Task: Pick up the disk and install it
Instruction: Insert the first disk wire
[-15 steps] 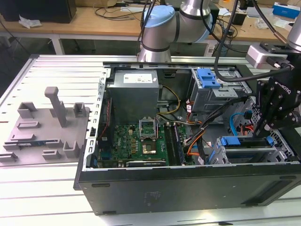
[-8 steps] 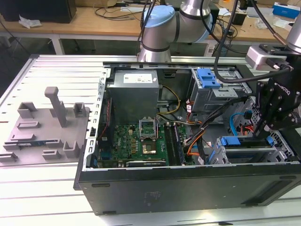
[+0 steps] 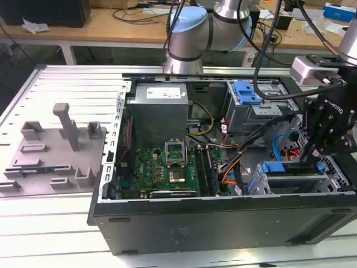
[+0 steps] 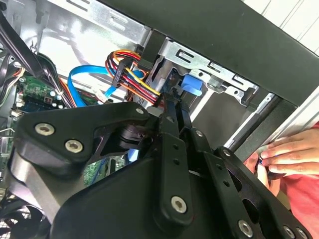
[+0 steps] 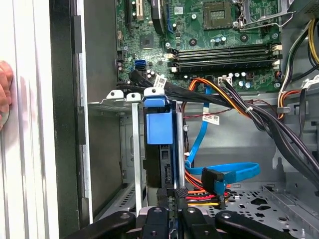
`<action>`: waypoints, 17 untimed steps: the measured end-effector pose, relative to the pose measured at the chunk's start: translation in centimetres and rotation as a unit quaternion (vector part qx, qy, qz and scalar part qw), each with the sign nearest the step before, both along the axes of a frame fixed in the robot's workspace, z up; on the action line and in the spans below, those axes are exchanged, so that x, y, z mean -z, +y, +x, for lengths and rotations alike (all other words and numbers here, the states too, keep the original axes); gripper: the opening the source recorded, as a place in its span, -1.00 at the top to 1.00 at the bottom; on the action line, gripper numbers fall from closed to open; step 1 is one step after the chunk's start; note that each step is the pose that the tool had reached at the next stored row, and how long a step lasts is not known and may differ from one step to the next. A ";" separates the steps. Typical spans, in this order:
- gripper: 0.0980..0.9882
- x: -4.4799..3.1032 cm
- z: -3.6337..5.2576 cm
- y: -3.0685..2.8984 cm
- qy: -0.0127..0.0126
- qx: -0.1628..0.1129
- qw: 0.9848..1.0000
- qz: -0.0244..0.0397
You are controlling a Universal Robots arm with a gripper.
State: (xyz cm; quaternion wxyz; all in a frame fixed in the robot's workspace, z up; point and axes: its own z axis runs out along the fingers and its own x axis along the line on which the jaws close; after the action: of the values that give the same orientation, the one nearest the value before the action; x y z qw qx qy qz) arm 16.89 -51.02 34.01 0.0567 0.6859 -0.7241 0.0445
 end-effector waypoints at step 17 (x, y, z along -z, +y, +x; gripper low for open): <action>0.54 -2.42 -0.04 0.14 0.000 -0.001 1.000 -0.002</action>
State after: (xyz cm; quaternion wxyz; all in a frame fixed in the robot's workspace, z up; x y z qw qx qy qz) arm 16.84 -50.88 36.43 0.0584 0.6865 -0.7233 0.0463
